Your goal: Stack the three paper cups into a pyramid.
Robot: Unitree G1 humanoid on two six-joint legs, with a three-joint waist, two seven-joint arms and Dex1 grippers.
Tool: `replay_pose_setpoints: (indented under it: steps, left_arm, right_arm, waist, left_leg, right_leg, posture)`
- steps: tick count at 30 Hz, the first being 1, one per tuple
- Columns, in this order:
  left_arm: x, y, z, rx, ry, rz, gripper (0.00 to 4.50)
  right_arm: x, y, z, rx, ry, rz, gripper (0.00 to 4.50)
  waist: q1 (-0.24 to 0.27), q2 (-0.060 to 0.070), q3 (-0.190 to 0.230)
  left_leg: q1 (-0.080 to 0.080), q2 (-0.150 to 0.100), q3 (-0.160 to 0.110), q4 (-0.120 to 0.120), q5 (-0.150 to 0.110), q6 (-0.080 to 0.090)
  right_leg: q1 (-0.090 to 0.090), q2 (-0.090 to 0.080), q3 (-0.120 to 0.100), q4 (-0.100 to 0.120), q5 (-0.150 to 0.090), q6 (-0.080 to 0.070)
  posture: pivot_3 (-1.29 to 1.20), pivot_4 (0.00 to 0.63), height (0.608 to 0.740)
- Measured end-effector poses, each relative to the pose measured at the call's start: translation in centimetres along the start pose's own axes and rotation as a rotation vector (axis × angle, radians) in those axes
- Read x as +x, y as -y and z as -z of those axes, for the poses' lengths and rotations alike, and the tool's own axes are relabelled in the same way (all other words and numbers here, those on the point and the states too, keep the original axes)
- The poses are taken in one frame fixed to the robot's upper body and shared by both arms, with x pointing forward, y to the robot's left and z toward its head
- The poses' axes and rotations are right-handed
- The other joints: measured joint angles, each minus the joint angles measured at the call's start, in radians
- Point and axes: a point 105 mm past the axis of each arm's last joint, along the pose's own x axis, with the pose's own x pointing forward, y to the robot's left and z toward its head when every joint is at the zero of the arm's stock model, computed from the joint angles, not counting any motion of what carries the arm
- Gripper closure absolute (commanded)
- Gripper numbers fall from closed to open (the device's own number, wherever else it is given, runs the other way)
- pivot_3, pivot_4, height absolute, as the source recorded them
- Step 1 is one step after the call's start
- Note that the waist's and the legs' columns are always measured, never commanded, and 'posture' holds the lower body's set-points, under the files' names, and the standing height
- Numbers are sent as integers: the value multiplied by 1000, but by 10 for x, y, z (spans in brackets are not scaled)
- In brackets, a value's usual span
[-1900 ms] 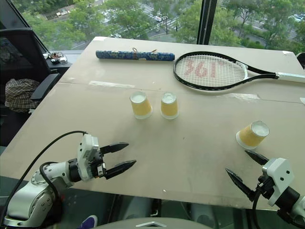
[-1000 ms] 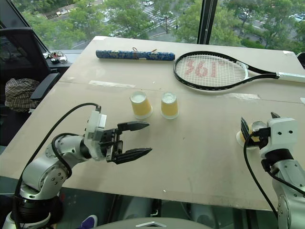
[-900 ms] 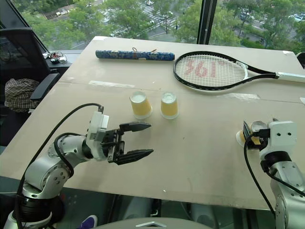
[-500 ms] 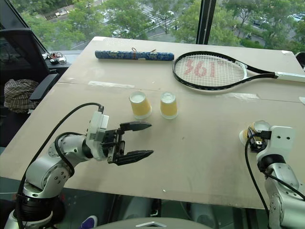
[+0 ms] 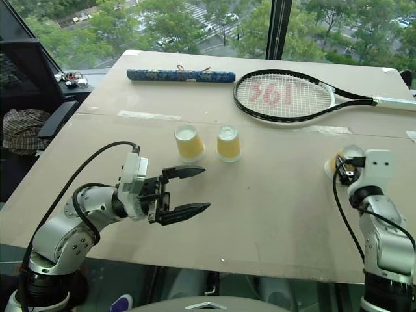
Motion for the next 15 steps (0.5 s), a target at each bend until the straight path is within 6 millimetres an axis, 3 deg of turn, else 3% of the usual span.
replay_pose_setpoints:
  steps: [7, 15]
  left_arm:
    - [-1, -5, -2, 9, 0, -41, 0]
    - [-3, -8, -5, 17, -1, -57, 0]
  right_arm:
    - [7, -24, -3, -40, 16, -123, 2276]
    - [-3, -59, -6, -81, 21, -262, 2276]
  waist:
    - [-6, 0, 0]
    - [-7, 0, 0]
  left_leg:
    - [0, 0, 0, 0, 0, 0]
    - [0, 2, 0, 0, 0, 0]
  right_leg:
    - [0, 1, 0, 0, 2, 3]
    - [0, 1, 0, 0, 2, 3]
  posture:
    - [0, 150, 740]
    - [0, 150, 740]
